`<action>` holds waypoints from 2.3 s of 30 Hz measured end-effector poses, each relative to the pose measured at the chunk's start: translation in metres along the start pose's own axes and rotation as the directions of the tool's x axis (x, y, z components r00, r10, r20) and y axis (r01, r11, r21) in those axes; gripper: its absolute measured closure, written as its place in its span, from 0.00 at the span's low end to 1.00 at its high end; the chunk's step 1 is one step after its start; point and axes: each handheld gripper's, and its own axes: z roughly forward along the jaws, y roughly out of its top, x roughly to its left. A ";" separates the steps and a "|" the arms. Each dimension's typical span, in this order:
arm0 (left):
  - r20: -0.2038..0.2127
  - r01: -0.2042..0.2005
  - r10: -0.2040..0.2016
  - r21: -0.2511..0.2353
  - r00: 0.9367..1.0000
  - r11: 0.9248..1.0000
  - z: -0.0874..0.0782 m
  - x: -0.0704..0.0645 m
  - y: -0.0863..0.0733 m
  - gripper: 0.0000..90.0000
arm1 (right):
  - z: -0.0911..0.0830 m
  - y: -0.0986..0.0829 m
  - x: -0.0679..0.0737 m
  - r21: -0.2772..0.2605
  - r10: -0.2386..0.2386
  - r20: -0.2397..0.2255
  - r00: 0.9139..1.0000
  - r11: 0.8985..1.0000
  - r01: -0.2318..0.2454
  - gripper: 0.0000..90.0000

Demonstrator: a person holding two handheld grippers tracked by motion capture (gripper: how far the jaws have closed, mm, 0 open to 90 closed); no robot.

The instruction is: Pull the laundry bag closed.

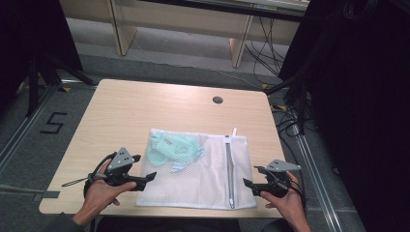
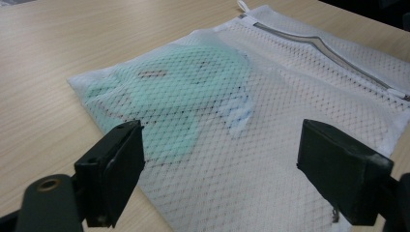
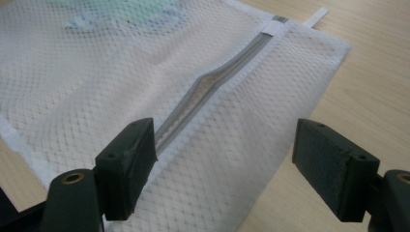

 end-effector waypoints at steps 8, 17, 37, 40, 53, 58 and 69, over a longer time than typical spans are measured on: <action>0.005 -0.005 0.005 -0.002 1.000 1.000 0.000 -0.001 0.000 0.18 | 0.002 -0.001 0.005 0.042 -0.030 -0.031 0.999 0.999 0.031 0.26; 0.019 -0.010 0.010 0.001 1.000 1.000 0.003 -0.003 0.000 0.18 | 0.005 -0.002 0.009 0.065 -0.070 -0.081 0.994 0.995 0.075 0.24; 0.131 -0.028 0.024 0.029 0.991 0.999 0.028 -0.031 0.005 0.18 | 0.023 -0.002 0.033 0.153 -0.223 -0.296 0.929 0.949 0.276 0.48; 0.159 -0.057 0.050 0.038 0.986 0.998 0.033 -0.043 0.005 0.18 | 0.026 -0.003 0.035 0.176 -0.246 -0.320 0.915 0.934 0.312 0.54; 0.206 -0.095 0.079 0.066 0.975 0.993 0.046 -0.059 0.004 0.18 | 0.038 -0.002 0.041 0.240 -0.281 -0.378 0.882 0.890 0.387 0.62; 0.197 -0.090 0.076 0.062 0.977 0.994 0.047 -0.061 0.004 0.19 | 0.043 -0.004 0.046 0.249 -0.281 -0.399 0.873 0.883 0.398 0.65; 0.205 -0.113 0.098 0.060 0.974 0.992 0.046 -0.058 0.005 0.19 | 0.046 -0.003 0.047 0.253 -0.309 -0.402 0.862 0.868 0.428 0.66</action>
